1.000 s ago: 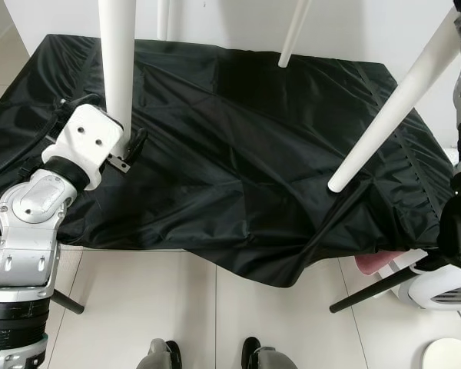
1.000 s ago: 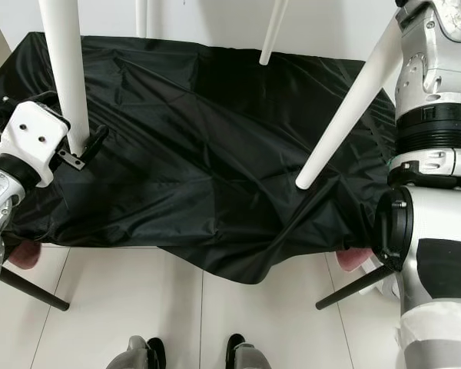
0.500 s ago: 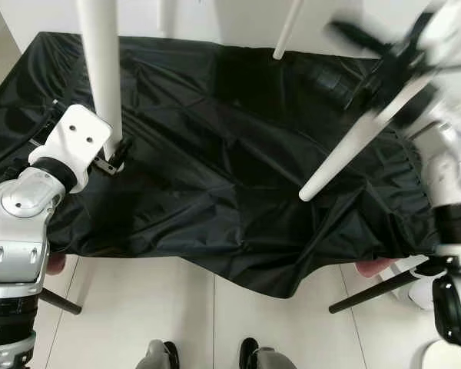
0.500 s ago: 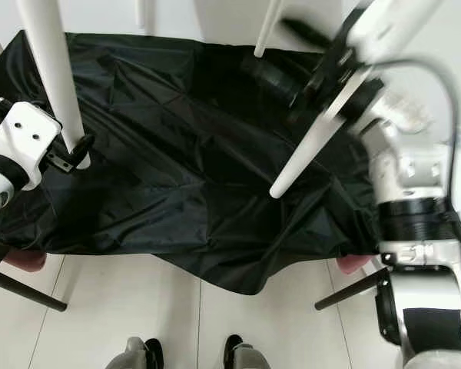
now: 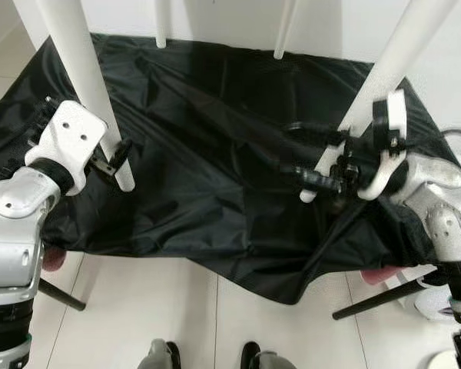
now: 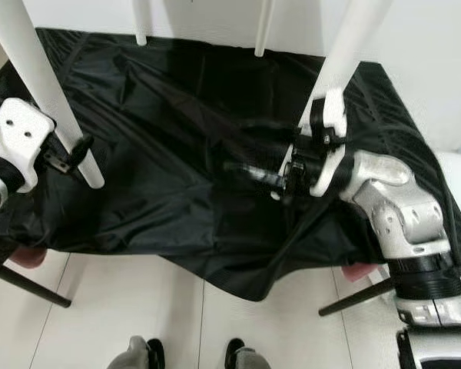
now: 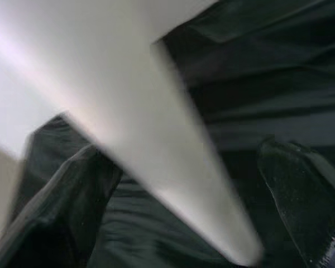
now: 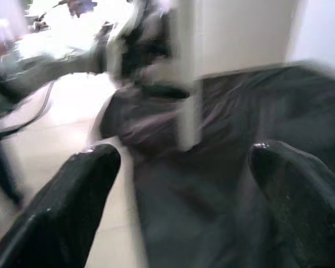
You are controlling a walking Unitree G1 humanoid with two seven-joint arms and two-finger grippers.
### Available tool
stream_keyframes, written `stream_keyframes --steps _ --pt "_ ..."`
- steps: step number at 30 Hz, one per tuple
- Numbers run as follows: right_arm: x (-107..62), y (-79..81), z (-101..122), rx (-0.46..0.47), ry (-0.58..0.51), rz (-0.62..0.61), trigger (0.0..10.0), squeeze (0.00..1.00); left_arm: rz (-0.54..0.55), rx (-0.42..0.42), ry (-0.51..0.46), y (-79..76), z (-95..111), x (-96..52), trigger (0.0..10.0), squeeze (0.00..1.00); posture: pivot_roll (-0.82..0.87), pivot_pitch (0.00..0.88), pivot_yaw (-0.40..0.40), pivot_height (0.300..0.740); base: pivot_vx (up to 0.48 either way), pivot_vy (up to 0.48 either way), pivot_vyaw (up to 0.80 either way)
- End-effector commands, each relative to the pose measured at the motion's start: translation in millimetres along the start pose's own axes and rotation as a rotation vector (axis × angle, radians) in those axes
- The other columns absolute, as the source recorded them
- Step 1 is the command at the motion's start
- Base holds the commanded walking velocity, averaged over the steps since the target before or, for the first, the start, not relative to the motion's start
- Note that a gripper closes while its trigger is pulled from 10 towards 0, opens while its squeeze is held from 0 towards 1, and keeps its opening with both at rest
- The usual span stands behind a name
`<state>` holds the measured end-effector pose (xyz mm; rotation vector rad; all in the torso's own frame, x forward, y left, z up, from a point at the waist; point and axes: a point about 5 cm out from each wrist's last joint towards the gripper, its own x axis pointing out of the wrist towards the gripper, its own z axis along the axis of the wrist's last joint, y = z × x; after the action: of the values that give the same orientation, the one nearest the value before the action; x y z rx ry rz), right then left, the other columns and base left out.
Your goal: Building children table
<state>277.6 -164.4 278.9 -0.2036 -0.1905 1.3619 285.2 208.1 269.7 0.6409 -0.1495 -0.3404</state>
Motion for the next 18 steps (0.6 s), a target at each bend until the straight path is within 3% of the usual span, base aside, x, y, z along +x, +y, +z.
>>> stream_keyframes --steps 1,4,10,13,15,17,18 --pt "-2.5 12.5 -5.4 0.025 0.034 0.064 10.0 0.0 -0.09 0.003 -0.018 -8.8 1.6 -2.3 10.0 0.0 -0.05 0.2 -0.031 0.74 0.0 0.0 0.0" --pt "-8.6 38.9 -31.9 0.117 0.073 0.006 10.0 0.0 -0.221 -0.018 -0.03 -28.9 -3.2 -4.8 10.0 0.0 -0.05 0.2 -0.014 0.74 0.0 0.0 0.0" --pt "-9.0 50.2 -41.1 0.166 0.056 -0.078 10.0 0.0 -0.264 -0.068 -0.03 -39.7 -6.3 -5.7 10.0 0.0 -0.06 0.201 -0.002 0.74 0.0 0.0 0.0" --pt "-8.8 58.5 -44.8 0.203 0.015 -0.185 10.0 0.0 -0.265 -0.173 -0.061 -49.3 -5.7 -2.2 10.0 0.0 -0.08 0.202 0.015 0.74 0.0 0.0 0.0" --pt "-8.8 58.5 -44.8 0.203 0.015 -0.185 10.0 0.0 -0.265 -0.173 -0.061 -49.3 -5.7 -2.2 10.0 0.0 -0.08 0.202 0.015 0.74 0.0 0.0 0.0" --pt "-11.0 60.9 -50.2 0.209 -0.012 -0.309 10.0 0.0 -0.255 -0.258 -0.083 -55.2 -7.4 -0.6 10.0 0.0 -0.08 0.2 0.019 0.74 0.0 0.0 0.0" --pt "-11.0 60.9 -50.2 0.209 -0.012 -0.309 10.0 0.0 -0.255 -0.258 -0.083 -55.2 -7.4 -0.6 10.0 0.0 -0.08 0.2 0.019 0.74 0.0 0.0 0.0"
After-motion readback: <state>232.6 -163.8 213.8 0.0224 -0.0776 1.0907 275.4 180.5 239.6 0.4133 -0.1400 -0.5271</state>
